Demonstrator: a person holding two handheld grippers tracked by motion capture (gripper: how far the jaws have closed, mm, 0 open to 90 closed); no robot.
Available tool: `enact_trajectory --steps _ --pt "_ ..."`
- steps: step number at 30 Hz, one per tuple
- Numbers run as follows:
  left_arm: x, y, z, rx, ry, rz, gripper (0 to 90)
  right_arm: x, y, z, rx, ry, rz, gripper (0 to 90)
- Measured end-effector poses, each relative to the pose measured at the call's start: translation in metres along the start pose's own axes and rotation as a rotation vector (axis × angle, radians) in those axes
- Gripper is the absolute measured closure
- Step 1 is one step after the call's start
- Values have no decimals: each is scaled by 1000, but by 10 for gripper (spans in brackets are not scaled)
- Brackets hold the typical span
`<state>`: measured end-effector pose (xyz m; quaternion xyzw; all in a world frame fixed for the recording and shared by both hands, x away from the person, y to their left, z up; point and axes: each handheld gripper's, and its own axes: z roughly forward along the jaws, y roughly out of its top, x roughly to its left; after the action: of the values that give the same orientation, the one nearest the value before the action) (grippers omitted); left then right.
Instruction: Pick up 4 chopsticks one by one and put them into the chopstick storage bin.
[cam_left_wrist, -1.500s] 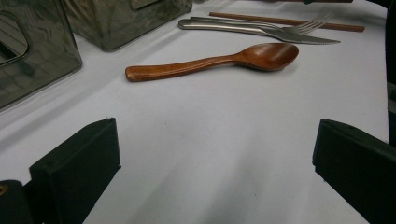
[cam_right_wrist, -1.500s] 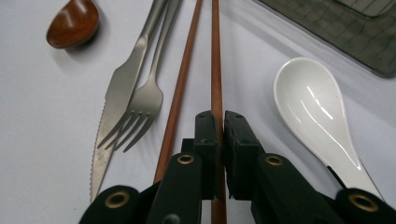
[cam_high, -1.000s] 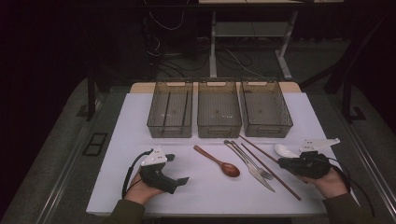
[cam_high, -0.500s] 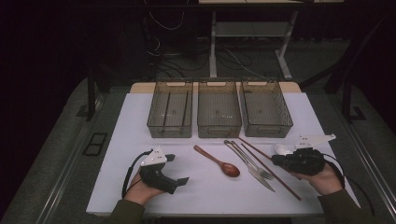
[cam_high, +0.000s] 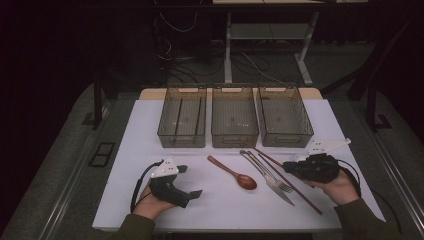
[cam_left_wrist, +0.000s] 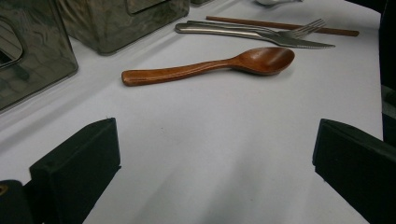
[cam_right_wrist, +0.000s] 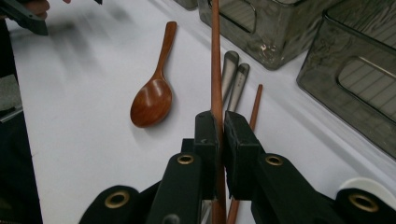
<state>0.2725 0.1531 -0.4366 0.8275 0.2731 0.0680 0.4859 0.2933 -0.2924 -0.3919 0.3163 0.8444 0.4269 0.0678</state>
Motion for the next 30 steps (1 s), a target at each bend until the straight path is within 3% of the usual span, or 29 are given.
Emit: enact_trajectory --steps 18,30 --pt "1 0 1 1 -4 2 0 3 29 18 -19 19 -22 841" --pt "1 1 1 1 -5 5 0 4 47 34 -2 9 -2 841"
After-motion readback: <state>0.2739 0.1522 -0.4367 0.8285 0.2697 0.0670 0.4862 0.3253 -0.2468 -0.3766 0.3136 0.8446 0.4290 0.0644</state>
